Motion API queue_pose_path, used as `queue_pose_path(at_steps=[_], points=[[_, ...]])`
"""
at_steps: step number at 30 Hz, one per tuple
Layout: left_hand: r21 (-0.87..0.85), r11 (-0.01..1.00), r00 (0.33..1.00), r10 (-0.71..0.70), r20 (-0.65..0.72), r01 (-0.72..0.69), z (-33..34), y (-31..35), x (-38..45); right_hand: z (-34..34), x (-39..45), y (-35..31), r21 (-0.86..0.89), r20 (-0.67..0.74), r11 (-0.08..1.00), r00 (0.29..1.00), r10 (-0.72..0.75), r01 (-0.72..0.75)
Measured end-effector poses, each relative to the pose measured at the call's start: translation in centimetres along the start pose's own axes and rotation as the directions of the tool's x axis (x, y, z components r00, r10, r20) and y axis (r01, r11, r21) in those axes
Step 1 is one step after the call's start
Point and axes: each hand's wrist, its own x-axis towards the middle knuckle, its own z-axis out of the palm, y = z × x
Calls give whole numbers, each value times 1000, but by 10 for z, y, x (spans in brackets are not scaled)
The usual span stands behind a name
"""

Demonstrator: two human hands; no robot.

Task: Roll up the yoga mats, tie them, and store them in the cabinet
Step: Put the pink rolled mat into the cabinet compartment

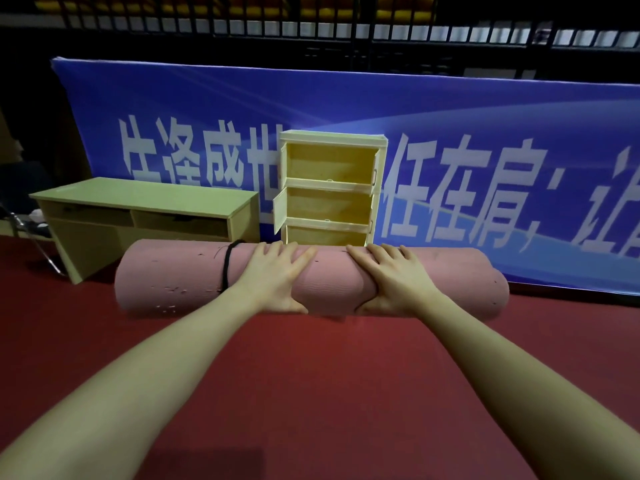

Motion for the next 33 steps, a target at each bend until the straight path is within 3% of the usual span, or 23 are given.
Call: queue_pose_path(at_steps=[9, 26, 33], points=[[-13, 997, 996, 81, -38, -82, 97, -106, 174, 92, 173, 66, 32, -15, 998, 998, 54, -54], [10, 999, 999, 48, 15, -48, 275, -268, 491, 275, 510, 209, 92, -2, 996, 1000, -5, 5], [46, 990, 990, 135, -42, -133, 334, -342, 594, 335, 617, 235, 75, -93, 995, 993, 68, -61]])
